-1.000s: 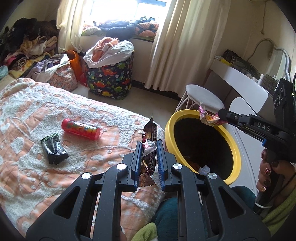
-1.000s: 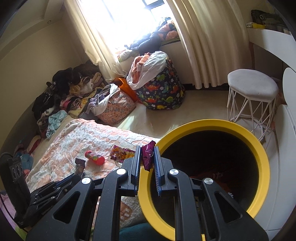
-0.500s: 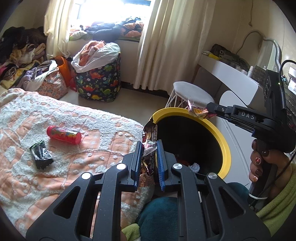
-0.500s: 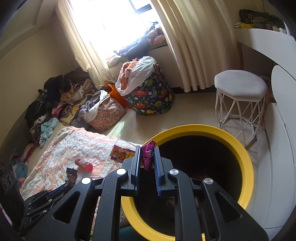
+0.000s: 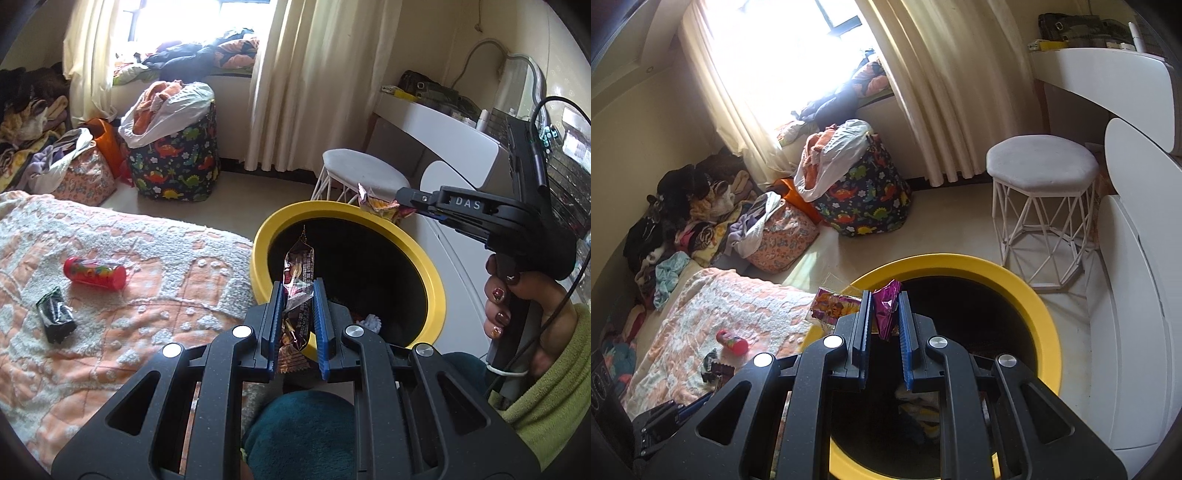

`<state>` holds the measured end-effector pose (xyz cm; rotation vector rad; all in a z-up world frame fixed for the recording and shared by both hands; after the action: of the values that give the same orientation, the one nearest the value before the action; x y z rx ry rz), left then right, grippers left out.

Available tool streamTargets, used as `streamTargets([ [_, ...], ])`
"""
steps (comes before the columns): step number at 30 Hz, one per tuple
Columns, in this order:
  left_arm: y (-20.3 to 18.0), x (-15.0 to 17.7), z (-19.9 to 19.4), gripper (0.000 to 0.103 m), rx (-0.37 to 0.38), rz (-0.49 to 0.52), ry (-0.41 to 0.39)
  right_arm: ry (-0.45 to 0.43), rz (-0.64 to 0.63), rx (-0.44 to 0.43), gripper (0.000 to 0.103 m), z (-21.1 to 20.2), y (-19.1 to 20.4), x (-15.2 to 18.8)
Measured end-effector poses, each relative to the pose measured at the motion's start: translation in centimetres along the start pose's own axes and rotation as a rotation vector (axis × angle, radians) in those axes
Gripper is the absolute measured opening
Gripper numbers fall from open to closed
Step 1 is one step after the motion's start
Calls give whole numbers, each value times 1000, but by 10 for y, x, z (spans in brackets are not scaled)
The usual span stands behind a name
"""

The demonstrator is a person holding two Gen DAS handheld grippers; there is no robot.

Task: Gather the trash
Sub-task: 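Carry the brown and pink wrappers over the yellow bin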

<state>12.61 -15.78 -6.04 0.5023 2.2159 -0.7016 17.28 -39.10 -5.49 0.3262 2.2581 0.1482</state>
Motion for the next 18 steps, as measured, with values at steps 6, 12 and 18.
streamTargets([
  [6, -12, 5, 16, 11, 27, 21, 31, -4, 24, 44, 13, 5, -16, -2],
  [12, -17, 7, 32, 11, 50, 9, 58, 5, 50, 77, 13, 12, -29, -1],
  [18, -20, 7, 48, 11, 62, 2, 84, 23, 67, 100, 13, 20, -38, 3],
])
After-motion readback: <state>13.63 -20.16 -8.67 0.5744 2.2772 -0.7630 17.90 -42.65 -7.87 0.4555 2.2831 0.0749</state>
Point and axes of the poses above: each gripper's, at about its wrist camera, not at the fingertips, and z roughly the way its jaws point, y to its left, x to its underside, the point moved 2 cm from there along z, roughly the way its jaws point, and after that the axes turned 13 degrees about x, right-handed, at the moved point
